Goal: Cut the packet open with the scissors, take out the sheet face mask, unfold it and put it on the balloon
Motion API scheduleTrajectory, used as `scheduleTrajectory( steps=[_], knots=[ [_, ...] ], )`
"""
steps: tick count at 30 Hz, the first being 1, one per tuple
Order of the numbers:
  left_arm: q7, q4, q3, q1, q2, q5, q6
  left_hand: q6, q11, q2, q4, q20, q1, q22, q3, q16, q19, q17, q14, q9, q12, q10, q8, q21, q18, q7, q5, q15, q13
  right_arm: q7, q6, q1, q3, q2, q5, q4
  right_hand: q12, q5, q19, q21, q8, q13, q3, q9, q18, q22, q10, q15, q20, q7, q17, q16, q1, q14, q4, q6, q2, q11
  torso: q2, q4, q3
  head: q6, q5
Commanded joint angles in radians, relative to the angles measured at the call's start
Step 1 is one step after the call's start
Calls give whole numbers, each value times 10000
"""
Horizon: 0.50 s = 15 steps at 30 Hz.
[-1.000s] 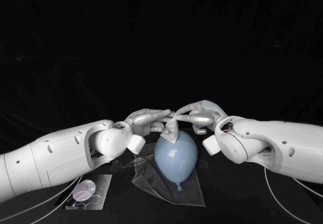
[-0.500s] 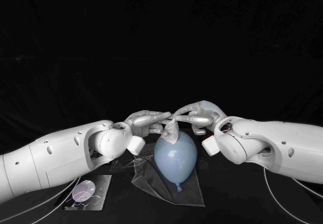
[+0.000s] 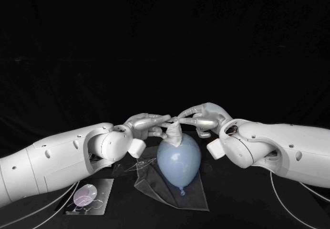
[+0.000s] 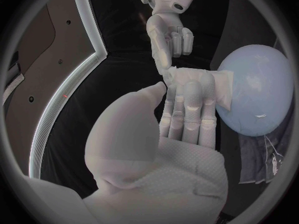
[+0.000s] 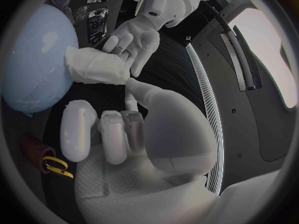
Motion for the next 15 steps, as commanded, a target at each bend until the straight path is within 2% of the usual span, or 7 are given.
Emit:
scheduleTrajectory(
  steps=[1, 4, 6, 9, 11, 15],
  knots=[
    [-244, 28, 11, 13, 8, -259, -72, -84, -17, 0, 98, -43, -167, -40, -103, -54, 68, -47, 114, 67, -83, 72, 132, -84, 153, -13, 24, -5, -23, 142, 72, -3, 5, -3, -92, 24, 61, 70, -9, -14, 47, 2631, 44, 1037, 129, 1905, 1067, -253, -64, 15, 2633, 70, -24, 1268, 0, 56, 68, -53, 5, 8, -3, -3, -2],
    [-460, 23, 10, 13, 20, -489, 143, 110, -52, 95, 402, -47, -412, -93, -218, -77, 107, -98, 157, 142, -125, 109, 313, -141, 153, -111, 29, -22, -40, 140, 72, -3, 5, 0, -92, 31, 61, 70, -9, -14, 47, 2631, 44, 1037, 129, 1905, 1067, -253, -64, 15, 2633, 70, -24, 1268, 0, 56, 68, -53, 5, 7, -4, -13, 12],
    [-615, 19, 10, 13, 38, -637, 298, 123, -85, 133, 767, -62, -700, -141, -364, -93, 145, -138, 182, 103, -145, 149, 228, -194, 155, -152, 24, -51, -40, 137, 76, -3, 5, 10, -92, 34, 61, 70, -9, -14, 47, 2631, 44, 1037, 129, 1905, 1067, -253, -64, 15, 2633, 70, -24, 1268, 0, 56, 68, -53, 7, 11, -5, -16, 10],
    [-824, 13, 9, 12, 73, -826, 518, 161, -96, 326, 1159, -78, -908, -193, -478, -93, 208, -177, 231, 61, -147, 202, 133, -245, 154, -158, 28, -66, -21, 131, 82, -4, 5, 26, -92, 38, 61, 70, -12, -20, 57, 2631, 58, 1055, 130, 1903, 1067, -253, -64, 15, 2633, 70, -34, 1268, -8, 49, 73, -53, 6, 4, -5, -22, 22],
    [-927, 14, 9, 12, 87, -907, 609, 205, -90, 529, 1234, -85, -1090, -224, -555, -81, 250, -198, 264, 36, -143, 235, 76, -274, 152, -140, 27, -65, -2, 130, 84, -4, 5, 34, -91, 41, 61, 70, -12, -20, 57, 2631, 58, 1055, 130, 1903, 1067, -253, -64, 15, 2633, 70, -34, 1268, -8, 49, 73, -53, 5, 1, -5, -30, 21],
    [-1080, 18, 9, 11, 106, -1023, 728, 241, -89, 649, 1234, -90, -1219, -248, -641, -67, 294, -216, 295, 14, -141, 257, 24, -292, 152, -133, 27, -67, 17, 128, 92, -5, 5, 46, -85, 53, 61, 70, -12, -20, 57, 2631, 58, 1055, 130, 1903, 1067, -253, -64, 15, 2633, 70, -34, 1268, -8, 49, 73, -53, 5, 1, -3, -26, 26]
  ],
)
